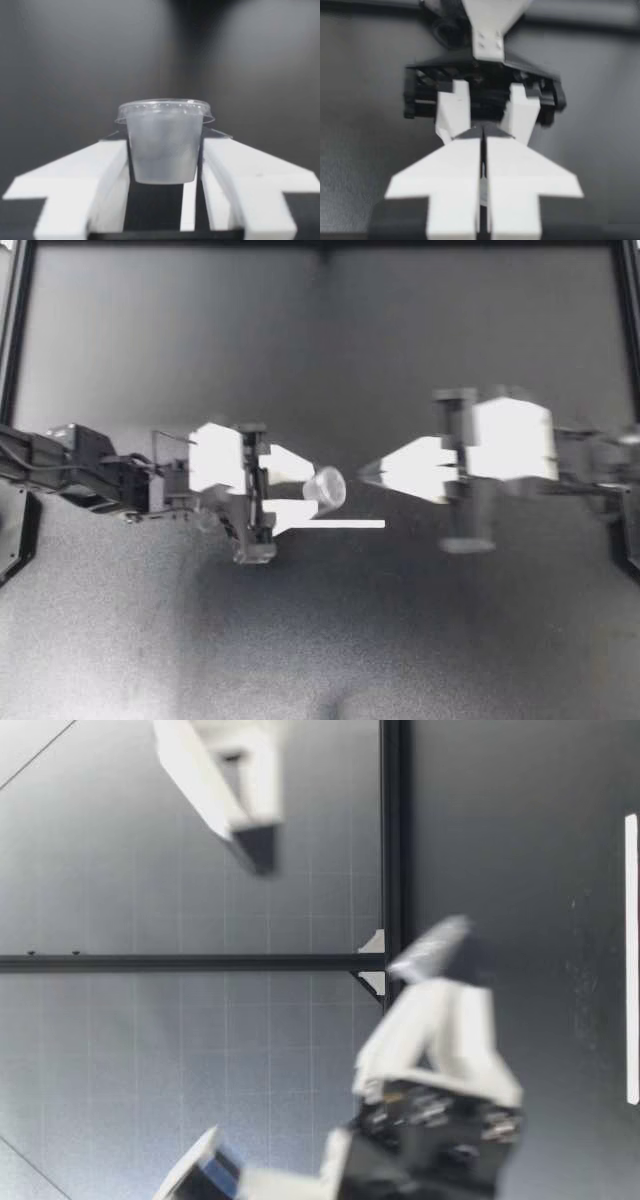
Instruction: Pick up the plastic cup and open its lid.
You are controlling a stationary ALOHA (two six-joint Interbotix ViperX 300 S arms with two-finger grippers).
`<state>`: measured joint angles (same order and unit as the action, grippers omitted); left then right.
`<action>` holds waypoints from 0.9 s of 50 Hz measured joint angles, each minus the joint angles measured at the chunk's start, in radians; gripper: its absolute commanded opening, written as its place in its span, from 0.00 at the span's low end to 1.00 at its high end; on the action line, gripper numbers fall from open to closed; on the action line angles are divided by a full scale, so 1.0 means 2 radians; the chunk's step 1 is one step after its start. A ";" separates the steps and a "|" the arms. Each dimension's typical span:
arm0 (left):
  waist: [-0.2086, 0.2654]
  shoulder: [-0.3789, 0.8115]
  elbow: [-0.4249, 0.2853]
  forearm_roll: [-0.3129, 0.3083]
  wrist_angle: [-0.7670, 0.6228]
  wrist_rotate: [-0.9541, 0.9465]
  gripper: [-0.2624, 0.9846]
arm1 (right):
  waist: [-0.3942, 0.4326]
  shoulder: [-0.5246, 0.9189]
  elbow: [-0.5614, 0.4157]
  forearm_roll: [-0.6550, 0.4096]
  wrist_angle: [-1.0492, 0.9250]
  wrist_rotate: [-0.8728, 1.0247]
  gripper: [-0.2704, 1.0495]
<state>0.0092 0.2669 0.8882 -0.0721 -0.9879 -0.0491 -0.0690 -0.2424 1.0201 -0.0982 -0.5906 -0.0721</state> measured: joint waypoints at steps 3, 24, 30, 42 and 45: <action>0.000 -0.005 0.005 -0.001 -0.025 -0.012 0.39 | 0.001 -0.008 0.011 -0.004 -0.021 -0.015 0.13; 0.000 -0.046 0.025 0.015 -0.146 -0.071 0.39 | 0.002 0.005 0.004 -0.006 -0.023 -0.212 0.55; 0.000 -0.046 0.025 0.021 -0.153 -0.079 0.39 | 0.002 0.019 -0.008 -0.002 -0.024 -0.329 0.55; -0.001 -0.046 0.025 0.021 -0.156 -0.084 0.39 | 0.005 0.048 -0.019 0.053 -0.067 -0.536 0.55; -0.001 -0.046 0.024 0.022 -0.156 -0.084 0.39 | 0.011 0.060 -0.020 0.074 -0.100 -0.591 0.55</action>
<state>0.0077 0.1749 0.9357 -0.0276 -1.2993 -0.2163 -0.0476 -0.1227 0.9802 0.0506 -0.7900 -1.2533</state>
